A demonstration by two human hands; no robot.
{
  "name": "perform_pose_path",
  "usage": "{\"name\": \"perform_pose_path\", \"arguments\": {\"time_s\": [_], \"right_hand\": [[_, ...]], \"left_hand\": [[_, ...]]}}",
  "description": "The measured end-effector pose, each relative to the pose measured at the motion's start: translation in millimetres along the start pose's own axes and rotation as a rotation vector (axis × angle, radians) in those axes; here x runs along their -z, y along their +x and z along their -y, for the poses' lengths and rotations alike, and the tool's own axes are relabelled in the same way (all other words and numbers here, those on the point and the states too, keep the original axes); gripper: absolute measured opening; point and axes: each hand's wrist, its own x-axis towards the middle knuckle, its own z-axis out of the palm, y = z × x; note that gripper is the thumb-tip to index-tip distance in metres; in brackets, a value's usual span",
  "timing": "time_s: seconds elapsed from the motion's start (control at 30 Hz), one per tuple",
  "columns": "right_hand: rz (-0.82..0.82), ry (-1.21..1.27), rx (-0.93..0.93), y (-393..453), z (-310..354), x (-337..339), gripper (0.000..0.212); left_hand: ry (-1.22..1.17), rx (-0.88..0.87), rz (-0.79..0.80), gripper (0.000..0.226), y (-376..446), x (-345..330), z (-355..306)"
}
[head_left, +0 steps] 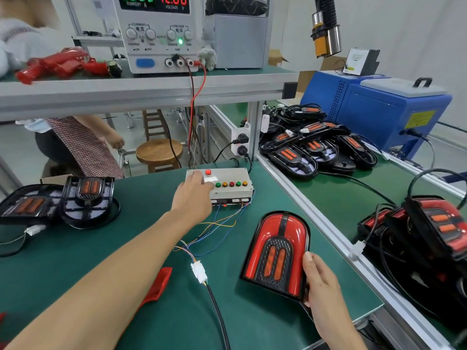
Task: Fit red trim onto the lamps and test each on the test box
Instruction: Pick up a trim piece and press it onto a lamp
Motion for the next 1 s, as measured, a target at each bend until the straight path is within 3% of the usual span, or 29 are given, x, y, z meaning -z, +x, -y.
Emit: {"name": "perform_pose_path", "arguments": {"time_s": [0.13,0.43,0.8,1.0], "right_hand": [[0.005,0.003,0.002,0.8,-1.2,0.8,0.041],[0.019,0.000,0.009,3.5,-6.5,0.9,0.040],[-0.026,-0.026,0.009,4.6,-6.6,-0.1,0.036],[-0.015,0.001,0.005,0.5,-1.5,-0.9,0.038]], "left_hand": [[-0.054,-0.141,0.092,0.056,3.4,-5.5,-17.5],[0.053,-0.112,0.197,0.080,28.0,-15.7,-37.2],[-0.021,-0.061,0.289,0.080,37.6,-14.2,-44.6],[-0.038,-0.081,0.239,0.084,30.1,-20.5,-43.8]]}}
